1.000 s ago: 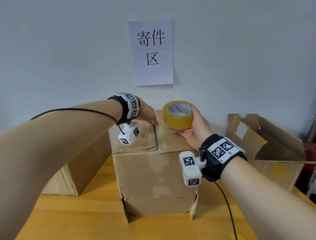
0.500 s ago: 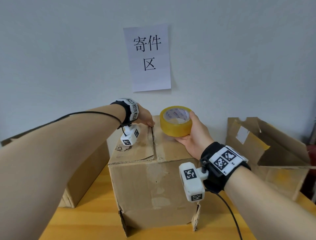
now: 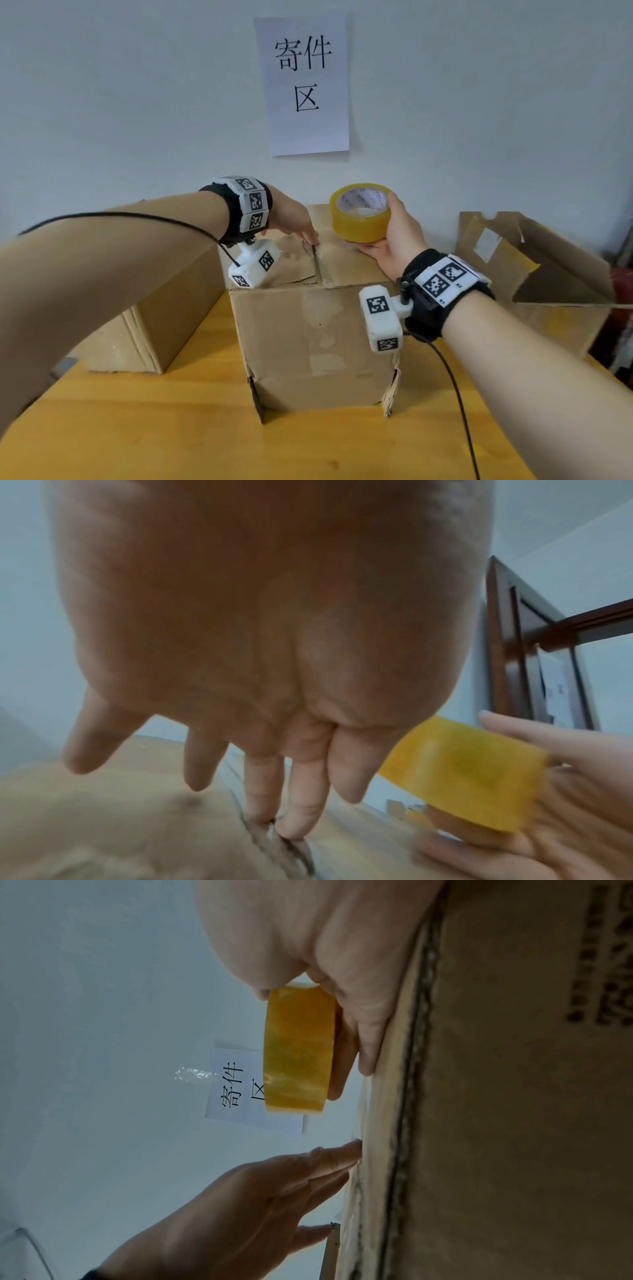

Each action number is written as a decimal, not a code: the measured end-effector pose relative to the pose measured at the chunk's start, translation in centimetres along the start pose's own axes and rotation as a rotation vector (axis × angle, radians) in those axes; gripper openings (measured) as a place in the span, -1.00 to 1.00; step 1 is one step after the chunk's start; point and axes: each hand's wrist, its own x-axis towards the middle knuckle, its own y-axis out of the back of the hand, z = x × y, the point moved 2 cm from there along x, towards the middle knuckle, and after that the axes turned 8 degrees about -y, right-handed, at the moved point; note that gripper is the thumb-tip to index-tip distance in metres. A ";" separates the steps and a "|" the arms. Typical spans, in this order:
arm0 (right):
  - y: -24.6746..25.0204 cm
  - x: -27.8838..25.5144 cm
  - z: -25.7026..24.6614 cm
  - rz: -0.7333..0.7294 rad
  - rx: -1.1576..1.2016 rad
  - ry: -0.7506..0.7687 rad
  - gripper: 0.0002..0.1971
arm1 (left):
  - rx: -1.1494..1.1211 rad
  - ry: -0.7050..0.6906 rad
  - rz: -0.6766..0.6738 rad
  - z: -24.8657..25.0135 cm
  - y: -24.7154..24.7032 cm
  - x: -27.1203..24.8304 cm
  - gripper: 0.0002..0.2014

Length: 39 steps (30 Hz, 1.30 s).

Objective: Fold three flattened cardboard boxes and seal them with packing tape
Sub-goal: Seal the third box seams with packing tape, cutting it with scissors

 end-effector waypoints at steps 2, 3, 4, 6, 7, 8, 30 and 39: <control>-0.1 -0.2 0.0 0.019 -0.007 -0.001 -0.56 | -0.022 -0.003 0.010 -0.3 -0.7 -0.6 -0.42; -0.1 -0.3 0.0 0.025 -0.012 0.000 -0.56 | -0.030 -0.011 0.016 -0.4 -1.1 -1.0 -0.41; -0.1 -0.4 0.0 0.029 -0.017 0.000 -0.55 | -0.035 -0.017 0.015 -0.5 -1.5 -1.5 -0.41; -0.1 -0.5 0.0 0.033 -0.030 0.004 -0.56 | -0.048 -0.032 0.002 -0.6 -2.2 -2.5 -0.41; -0.1 -0.5 -0.1 0.033 -0.033 0.009 -0.57 | -0.050 -0.044 -0.005 -0.5 -2.4 -2.8 -0.41; -0.2 -0.6 0.0 0.034 -0.038 0.014 -0.57 | -0.046 -0.054 -0.005 -0.5 -2.7 -3.3 -0.41; 2.0 -7.4 1.8 -0.099 -0.029 0.037 -0.50 | 0.013 -0.408 0.476 -2.9 -7.8 -5.4 -0.39; 7.9 -10.5 10.3 -0.208 -0.007 0.000 -0.38 | -0.998 -0.567 0.643 -0.1 -15.3 -9.9 -0.65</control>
